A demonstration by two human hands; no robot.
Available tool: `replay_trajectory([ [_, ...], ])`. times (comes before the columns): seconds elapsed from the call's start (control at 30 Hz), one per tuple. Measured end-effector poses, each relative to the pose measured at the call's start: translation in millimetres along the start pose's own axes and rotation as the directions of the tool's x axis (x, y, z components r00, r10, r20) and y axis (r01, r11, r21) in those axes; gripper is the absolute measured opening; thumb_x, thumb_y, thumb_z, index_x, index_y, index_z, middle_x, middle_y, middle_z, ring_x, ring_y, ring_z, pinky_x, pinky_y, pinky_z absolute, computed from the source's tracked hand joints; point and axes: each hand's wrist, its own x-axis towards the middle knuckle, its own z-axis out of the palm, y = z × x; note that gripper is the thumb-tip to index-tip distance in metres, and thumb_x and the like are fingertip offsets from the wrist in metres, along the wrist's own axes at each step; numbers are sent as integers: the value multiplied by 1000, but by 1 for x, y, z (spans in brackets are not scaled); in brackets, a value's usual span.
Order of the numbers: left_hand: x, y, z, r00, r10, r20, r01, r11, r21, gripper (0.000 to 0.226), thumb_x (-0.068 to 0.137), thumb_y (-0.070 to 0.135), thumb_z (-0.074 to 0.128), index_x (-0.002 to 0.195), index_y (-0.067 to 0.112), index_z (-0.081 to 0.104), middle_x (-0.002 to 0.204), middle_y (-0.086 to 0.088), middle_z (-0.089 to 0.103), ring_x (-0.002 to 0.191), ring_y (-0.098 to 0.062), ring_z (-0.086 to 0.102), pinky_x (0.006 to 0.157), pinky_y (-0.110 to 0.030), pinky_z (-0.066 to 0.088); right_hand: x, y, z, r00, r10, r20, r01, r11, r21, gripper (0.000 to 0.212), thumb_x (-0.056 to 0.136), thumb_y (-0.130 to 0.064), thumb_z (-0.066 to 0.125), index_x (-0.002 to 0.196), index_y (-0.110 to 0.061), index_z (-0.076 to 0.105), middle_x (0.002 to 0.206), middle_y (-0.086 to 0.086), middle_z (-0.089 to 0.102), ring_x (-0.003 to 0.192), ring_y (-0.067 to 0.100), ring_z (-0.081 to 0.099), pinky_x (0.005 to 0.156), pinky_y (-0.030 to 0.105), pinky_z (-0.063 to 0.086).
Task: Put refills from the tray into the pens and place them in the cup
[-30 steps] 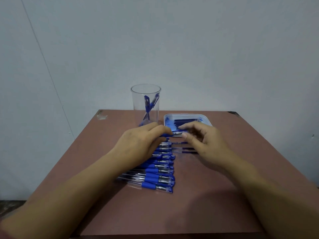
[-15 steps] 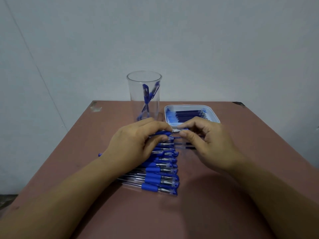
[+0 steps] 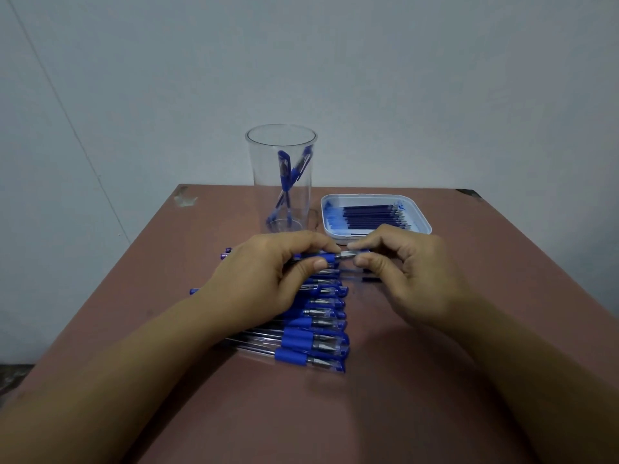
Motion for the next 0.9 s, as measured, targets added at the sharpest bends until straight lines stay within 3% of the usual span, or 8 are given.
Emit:
replay_trajectory([
  [0.07,-2,-4,-3,1000,-26,9,26,1000,-3,26,93,51,49,118,54,55,81,12,70,70,-13,64,61,-34,54,0,4,-8,998,44,-36,-45,999,-10,20,90,-9,66,94,-29,67,84,-22,66,81,-4,63,69,5,43],
  [0.17,-4,-9,-8,999,-41,-10,40,998,-40,29,92,47,51,119,47,62,92,21,71,82,-3,66,66,-23,53,-2,8,-16,993,113,-21,-113,994,11,18,89,-17,68,89,-34,66,79,-11,69,75,3,64,66,7,44],
  [0.3,2,-10,-7,999,-17,-49,18,1000,26,27,92,49,57,115,38,67,93,28,66,83,4,63,70,-18,51,-3,8,-14,984,154,92,-159,986,43,3,84,-27,71,85,-28,68,75,0,69,68,17,63,62,27,51],
  [0.47,2,-15,-15,997,1,-78,4,997,71,40,82,60,54,106,33,72,84,29,64,83,8,62,65,-4,44,-5,5,-33,946,212,245,-219,976,0,8,83,-14,75,83,-21,71,75,-8,70,68,2,64,62,14,47],
  [0.57,0,-17,-17,995,33,-99,-27,998,59,35,85,59,62,105,33,73,87,27,67,83,8,63,67,-6,47,-7,6,-33,891,258,375,-253,965,-63,10,81,-19,76,83,-27,71,78,-11,65,74,0,63,65,10,45],
  [0.77,1,-11,-15,989,116,-93,-111,992,52,35,84,56,58,107,33,73,93,31,62,85,7,64,73,-12,52,-7,4,-30,838,272,474,-181,957,-229,16,78,-31,79,86,-37,67,82,-15,61,86,-7,55,71,6,41],
  [0.83,1,-12,-15,987,129,-96,-124,991,57,35,84,55,59,107,33,73,94,30,64,84,6,65,73,-19,56,-6,5,-27,874,229,429,-159,968,-193,17,76,-33,80,87,-35,68,84,-16,64,87,-3,59,73,11,46],
  [0.9,1,-13,-13,984,143,-103,-137,989,64,35,85,54,60,107,32,73,94,28,64,84,5,65,71,-23,57,-5,6,-20,948,142,286,-104,984,-144,19,75,-38,77,90,-30,69,85,-16,65,85,2,61,71,15,48],
])
